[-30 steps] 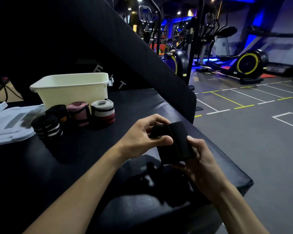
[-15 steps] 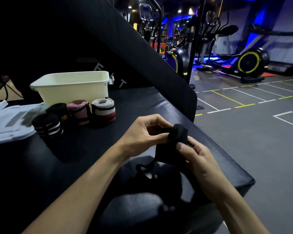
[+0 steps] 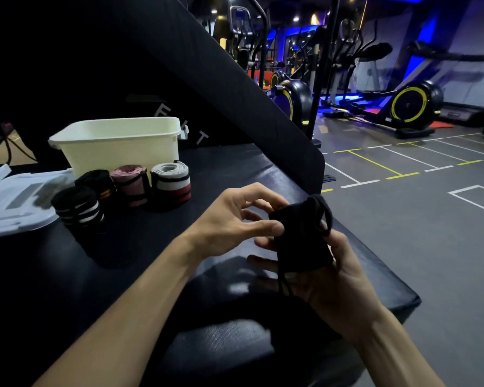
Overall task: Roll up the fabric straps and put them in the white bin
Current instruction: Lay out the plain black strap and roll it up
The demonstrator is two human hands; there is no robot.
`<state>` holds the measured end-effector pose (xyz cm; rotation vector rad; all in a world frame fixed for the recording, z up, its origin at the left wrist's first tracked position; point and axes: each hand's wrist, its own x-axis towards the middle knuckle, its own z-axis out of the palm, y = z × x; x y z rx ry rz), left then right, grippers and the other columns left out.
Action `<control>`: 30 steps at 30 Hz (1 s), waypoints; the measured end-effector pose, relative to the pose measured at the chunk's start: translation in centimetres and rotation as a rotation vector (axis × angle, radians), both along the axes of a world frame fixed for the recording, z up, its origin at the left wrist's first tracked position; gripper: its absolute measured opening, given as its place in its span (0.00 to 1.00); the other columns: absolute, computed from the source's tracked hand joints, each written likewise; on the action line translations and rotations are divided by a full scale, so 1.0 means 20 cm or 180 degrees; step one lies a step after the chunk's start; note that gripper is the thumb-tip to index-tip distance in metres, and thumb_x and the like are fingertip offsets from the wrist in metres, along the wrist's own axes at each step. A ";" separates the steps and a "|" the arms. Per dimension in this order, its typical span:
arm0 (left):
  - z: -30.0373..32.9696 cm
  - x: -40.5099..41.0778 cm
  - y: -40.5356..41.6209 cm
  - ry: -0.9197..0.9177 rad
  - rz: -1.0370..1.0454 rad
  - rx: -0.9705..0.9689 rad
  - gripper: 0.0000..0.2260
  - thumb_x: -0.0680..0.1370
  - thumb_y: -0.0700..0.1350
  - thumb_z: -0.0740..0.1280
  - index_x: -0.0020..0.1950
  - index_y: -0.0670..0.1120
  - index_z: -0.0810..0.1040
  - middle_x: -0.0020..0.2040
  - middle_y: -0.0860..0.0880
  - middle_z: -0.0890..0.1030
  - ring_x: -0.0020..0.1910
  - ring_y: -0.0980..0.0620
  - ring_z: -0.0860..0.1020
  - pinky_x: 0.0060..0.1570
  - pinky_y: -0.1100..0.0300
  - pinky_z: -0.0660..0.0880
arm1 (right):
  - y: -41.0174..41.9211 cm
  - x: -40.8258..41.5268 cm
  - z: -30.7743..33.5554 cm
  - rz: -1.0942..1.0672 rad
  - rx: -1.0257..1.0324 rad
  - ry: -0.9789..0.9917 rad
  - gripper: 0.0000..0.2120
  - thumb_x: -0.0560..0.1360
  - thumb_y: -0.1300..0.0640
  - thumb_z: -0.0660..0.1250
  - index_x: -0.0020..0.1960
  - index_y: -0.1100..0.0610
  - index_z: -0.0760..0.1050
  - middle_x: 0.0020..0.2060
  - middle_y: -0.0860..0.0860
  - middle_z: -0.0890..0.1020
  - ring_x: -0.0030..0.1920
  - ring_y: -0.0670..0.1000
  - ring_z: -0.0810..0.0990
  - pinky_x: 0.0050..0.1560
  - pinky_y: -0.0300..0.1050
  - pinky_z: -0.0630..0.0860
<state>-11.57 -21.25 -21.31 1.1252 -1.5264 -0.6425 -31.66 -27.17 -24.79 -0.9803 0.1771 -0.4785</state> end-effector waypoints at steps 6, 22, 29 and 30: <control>0.01 0.00 0.01 -0.0450 0.0224 -0.0031 0.14 0.72 0.46 0.79 0.56 0.50 0.83 0.52 0.54 0.83 0.55 0.50 0.82 0.55 0.46 0.78 | 0.00 -0.01 0.00 -0.0432 -0.0339 0.0016 0.38 0.59 0.38 0.81 0.63 0.57 0.81 0.52 0.62 0.83 0.46 0.59 0.85 0.56 0.60 0.80; 0.05 -0.09 0.03 -0.0928 0.0987 -0.1014 0.11 0.75 0.48 0.77 0.49 0.45 0.79 0.45 0.56 0.80 0.46 0.50 0.81 0.43 0.54 0.78 | 0.03 0.05 0.02 -0.2907 -0.2047 0.0973 0.20 0.75 0.51 0.73 0.61 0.47 0.68 0.39 0.45 0.82 0.38 0.36 0.82 0.35 0.30 0.74; 0.07 -0.05 0.03 -0.0096 0.0970 -0.0625 0.10 0.76 0.50 0.74 0.45 0.44 0.79 0.41 0.55 0.80 0.40 0.58 0.79 0.40 0.58 0.75 | 0.01 0.05 -0.01 -0.3014 -0.2192 0.1135 0.20 0.74 0.48 0.74 0.60 0.44 0.67 0.45 0.40 0.82 0.42 0.34 0.81 0.40 0.26 0.72; 0.08 -0.04 0.03 -0.0012 0.0924 -0.0511 0.11 0.75 0.52 0.74 0.46 0.44 0.80 0.42 0.55 0.81 0.41 0.57 0.80 0.41 0.54 0.77 | 0.00 0.05 -0.01 -0.3001 -0.2186 0.1152 0.20 0.74 0.47 0.73 0.60 0.44 0.67 0.45 0.41 0.82 0.42 0.34 0.81 0.40 0.26 0.73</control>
